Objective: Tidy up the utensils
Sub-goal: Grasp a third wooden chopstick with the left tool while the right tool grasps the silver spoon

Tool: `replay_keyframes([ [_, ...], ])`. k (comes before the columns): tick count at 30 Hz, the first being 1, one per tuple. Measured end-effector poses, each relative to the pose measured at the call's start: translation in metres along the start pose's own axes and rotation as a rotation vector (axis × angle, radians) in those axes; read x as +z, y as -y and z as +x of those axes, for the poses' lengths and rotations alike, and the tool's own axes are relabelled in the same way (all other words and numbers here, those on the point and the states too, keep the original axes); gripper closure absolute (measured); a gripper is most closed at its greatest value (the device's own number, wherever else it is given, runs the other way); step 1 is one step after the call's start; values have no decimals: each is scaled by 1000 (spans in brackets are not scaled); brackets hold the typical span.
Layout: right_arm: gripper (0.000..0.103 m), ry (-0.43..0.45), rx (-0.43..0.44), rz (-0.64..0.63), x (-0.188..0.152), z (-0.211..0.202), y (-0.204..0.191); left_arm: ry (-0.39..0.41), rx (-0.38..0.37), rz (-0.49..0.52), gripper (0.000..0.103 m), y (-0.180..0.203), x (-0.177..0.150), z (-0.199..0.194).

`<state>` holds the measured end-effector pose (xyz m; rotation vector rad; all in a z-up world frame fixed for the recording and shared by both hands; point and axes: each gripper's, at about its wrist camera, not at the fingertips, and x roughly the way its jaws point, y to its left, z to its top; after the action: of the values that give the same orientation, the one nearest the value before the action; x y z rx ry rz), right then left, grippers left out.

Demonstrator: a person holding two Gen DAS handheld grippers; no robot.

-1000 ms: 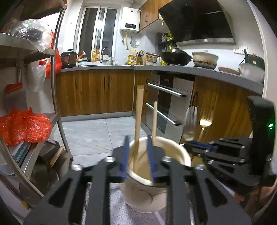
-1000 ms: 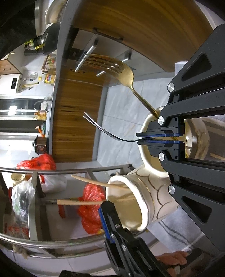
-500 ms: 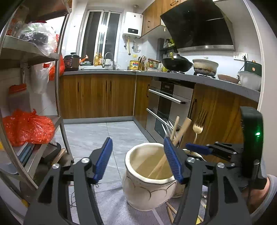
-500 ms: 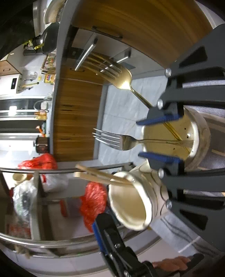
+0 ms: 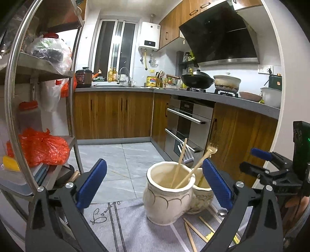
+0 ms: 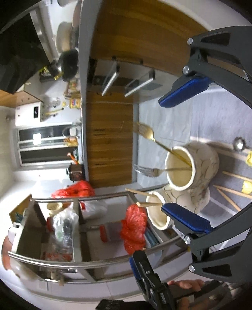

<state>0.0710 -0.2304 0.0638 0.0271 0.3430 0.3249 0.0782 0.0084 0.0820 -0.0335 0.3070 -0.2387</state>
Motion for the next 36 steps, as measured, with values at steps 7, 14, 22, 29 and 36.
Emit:
replay_keyframes([
  [7,5,-10,-28,10,-7,-26,11,-37,-23,8,6,5,-3,-21],
  [14,5,-82,-47,19,-28,-32,17,-137,-42,77,6,20,-30,-21],
  [22,5,-190,-92,-6,-59,-26,22,-267,-65,117,6,36,-70,-8],
  [29,5,-307,-135,1,-85,-10,28,-359,-75,128,6,47,-98,2],
  [36,5,-417,-153,36,-101,9,29,-436,-70,146,6,58,-120,9],
])
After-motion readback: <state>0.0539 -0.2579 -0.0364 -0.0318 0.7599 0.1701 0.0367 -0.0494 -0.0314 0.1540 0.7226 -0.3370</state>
